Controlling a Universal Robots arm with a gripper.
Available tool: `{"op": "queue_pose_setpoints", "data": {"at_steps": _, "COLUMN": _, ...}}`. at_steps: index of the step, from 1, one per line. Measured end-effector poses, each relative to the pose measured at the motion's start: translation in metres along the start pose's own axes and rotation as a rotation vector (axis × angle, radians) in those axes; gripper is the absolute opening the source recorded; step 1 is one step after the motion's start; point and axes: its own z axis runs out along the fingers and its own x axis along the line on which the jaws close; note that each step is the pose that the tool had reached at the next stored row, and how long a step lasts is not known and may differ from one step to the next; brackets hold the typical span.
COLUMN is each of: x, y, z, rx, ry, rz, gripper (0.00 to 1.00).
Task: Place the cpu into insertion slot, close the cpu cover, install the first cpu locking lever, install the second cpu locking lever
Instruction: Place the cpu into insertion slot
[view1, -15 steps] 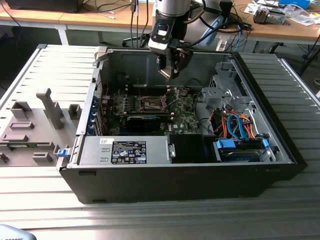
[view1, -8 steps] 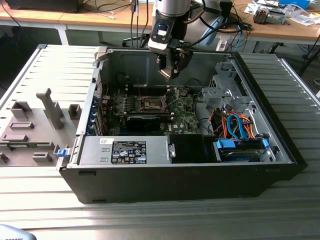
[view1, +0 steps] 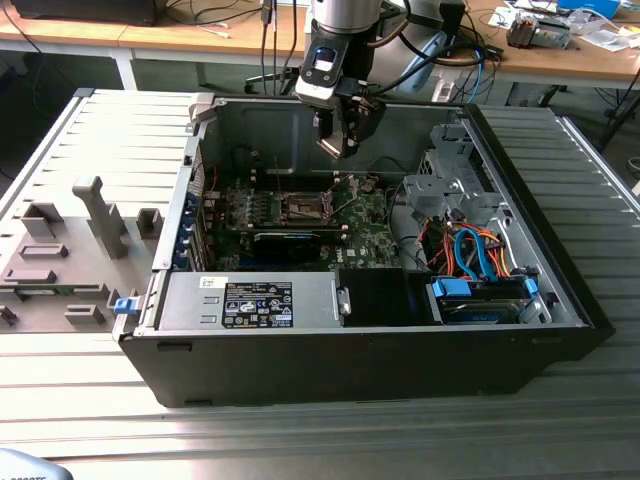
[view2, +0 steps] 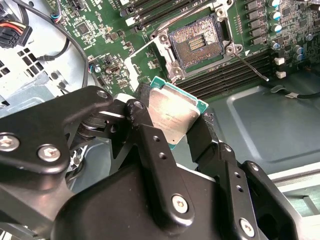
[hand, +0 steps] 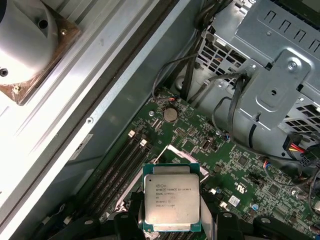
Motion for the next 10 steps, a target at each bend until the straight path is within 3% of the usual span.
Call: {"op": "queue_pose_setpoints", "data": {"at_steps": 10, "x": 0.0000, "y": 0.0000, "z": 0.0001, "rx": -0.0002, "ry": -0.0006, "rz": 0.007, "gripper": 0.54}}
